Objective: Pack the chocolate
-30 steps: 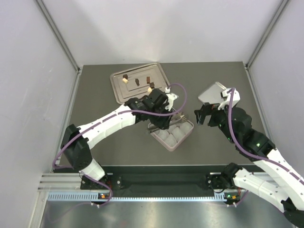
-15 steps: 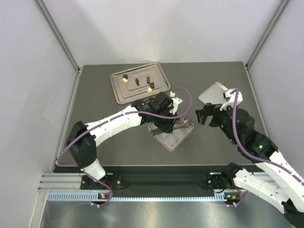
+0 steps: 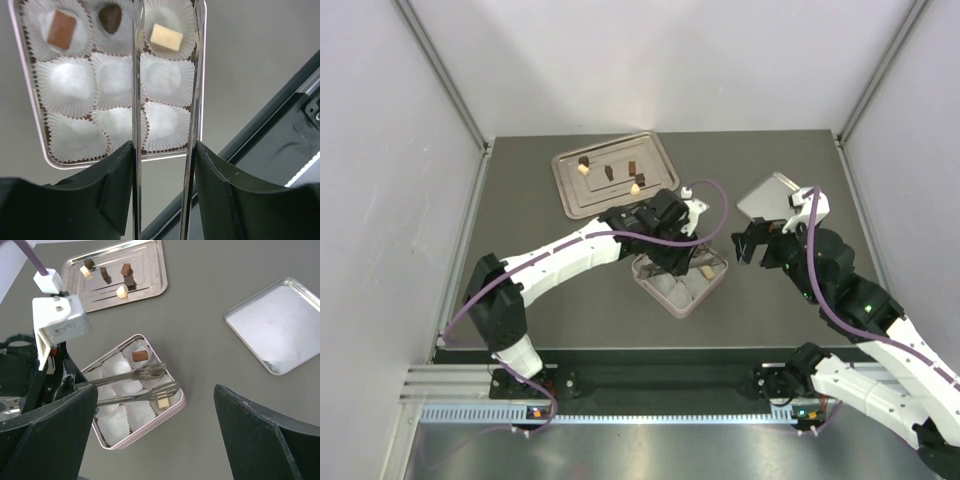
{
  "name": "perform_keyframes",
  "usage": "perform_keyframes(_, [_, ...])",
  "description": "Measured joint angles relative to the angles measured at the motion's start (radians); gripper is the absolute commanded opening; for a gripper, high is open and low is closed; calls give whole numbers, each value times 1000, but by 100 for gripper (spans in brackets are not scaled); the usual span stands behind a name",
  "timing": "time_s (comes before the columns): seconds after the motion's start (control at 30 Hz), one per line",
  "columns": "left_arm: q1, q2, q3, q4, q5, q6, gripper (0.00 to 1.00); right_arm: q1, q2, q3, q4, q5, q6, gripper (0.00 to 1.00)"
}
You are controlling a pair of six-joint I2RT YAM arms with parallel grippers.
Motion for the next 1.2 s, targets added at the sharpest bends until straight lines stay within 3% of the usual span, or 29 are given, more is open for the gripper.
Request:
perform_keyframes(0.43, [32,0,263,-78,-240,8,56,0,0,0,0,-1,0,100])
perform_keyframes(0.83, [443,74,311,-59,-354,-35,56,0,0,-1,1,-6,-3,100])
perform_keyframes(1.2, [510,297,323,6,-354,-57,56,0,9,-5,18,-16,-19,100])
